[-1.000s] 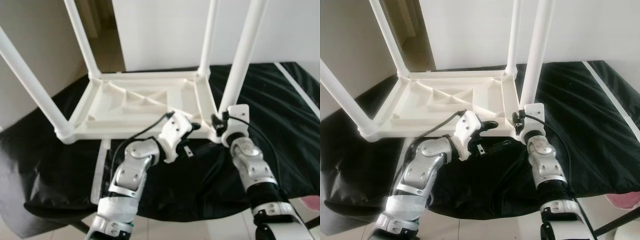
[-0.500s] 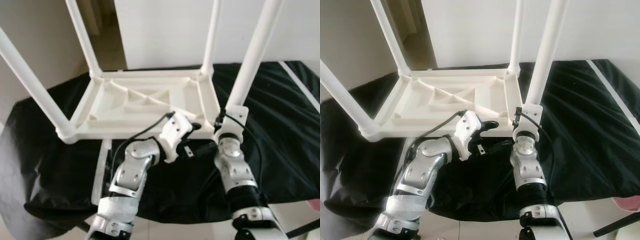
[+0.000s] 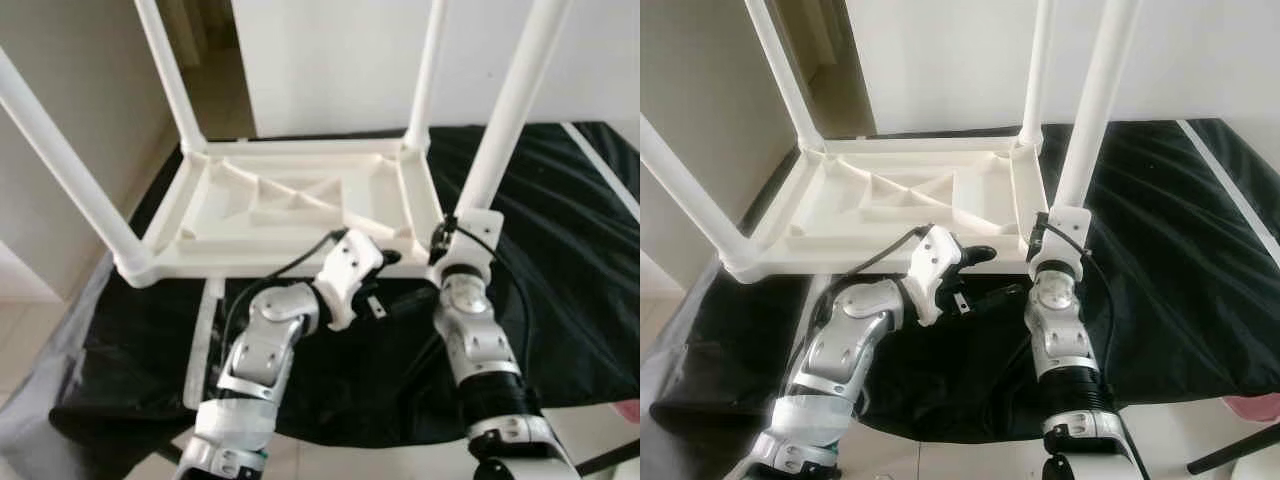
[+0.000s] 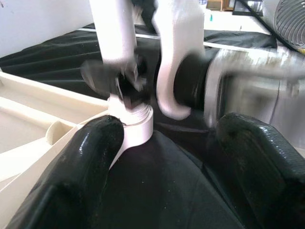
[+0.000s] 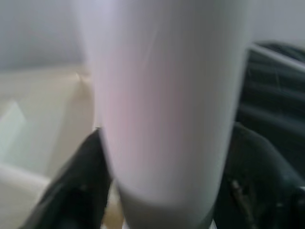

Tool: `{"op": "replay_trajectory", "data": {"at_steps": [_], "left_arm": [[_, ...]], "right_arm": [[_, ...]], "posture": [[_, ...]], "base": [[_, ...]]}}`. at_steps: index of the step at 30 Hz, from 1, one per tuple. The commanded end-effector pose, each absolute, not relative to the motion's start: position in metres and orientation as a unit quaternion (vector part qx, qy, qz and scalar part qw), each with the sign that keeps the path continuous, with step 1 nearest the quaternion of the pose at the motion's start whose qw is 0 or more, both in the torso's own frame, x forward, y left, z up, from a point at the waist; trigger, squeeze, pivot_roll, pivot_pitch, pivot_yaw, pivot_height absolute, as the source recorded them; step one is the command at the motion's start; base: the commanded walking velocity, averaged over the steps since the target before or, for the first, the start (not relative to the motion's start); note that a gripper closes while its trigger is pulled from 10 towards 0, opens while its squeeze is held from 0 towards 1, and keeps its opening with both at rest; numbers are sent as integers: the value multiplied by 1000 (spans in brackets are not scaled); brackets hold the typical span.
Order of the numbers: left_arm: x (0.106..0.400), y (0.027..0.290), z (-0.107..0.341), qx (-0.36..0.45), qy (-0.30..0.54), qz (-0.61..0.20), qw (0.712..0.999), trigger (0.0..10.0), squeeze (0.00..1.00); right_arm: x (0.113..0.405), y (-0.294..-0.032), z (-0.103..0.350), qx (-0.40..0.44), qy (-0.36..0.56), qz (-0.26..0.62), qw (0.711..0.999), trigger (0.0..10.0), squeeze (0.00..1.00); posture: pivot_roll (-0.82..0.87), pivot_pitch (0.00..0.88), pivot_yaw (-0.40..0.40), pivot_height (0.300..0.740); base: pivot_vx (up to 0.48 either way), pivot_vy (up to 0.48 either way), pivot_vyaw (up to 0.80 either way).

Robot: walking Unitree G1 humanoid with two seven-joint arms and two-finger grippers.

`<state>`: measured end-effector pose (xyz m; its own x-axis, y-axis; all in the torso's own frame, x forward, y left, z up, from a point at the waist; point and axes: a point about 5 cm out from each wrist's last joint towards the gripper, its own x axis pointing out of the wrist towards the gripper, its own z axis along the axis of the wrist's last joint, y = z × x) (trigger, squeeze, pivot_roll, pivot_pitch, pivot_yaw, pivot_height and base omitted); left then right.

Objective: Building children table

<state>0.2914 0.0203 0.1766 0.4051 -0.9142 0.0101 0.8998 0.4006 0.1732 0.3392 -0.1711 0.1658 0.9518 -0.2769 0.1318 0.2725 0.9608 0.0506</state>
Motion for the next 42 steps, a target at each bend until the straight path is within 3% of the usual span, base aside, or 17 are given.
{"op": "replay_trajectory", "data": {"at_steps": [1, 9, 10, 20, 36, 37, 42], "left_arm": [[297, 25, 177, 61, -56, -471, 878, 10000, 0], [297, 25, 178, 58, -58, -470, 879, 10000, 0], [297, 25, 178, 58, -58, -470, 879, 10000, 0], [297, 25, 178, 60, -55, -473, 877, 10000, 0], [299, 30, 181, 64, -61, -461, 883, 10000, 0], [299, 31, 181, 65, -62, -457, 885, 10000, 0], [300, 33, 181, 65, -62, -452, 888, 10000, 0]], "right_arm": [[336, -176, 168, 23, -82, -127, 988, 10000, 1000], [321, -201, 165, -4, -90, -35, 995, 10000, 1000], [318, -204, 163, -15, -84, -15, 996, 10000, 0], [315, -215, 145, -69, -45, 116, 990, 10000, 0], [359, -192, 148, -104, 11, 244, 964, 10000, 0], [361, -191, 147, -111, 16, 251, 961, 0, 0], [361, -195, 141, -123, 31, 251, 960, 0, 0]], "posture": [[-67, 8, 34, 740], [-73, 13, 30, 740], [-74, 15, 32, 740], [-79, 15, 46, 740], [-33, 0, 24, 740], [-25, 0, 17, 740], [-23, 0, 14, 740]], "base": [[0, 0, 0], [0, 0, 0], [0, 0, 0], [0, 0, 0], [0, 0, 0], [0, 0, 0], [0, 0, 0]]}}
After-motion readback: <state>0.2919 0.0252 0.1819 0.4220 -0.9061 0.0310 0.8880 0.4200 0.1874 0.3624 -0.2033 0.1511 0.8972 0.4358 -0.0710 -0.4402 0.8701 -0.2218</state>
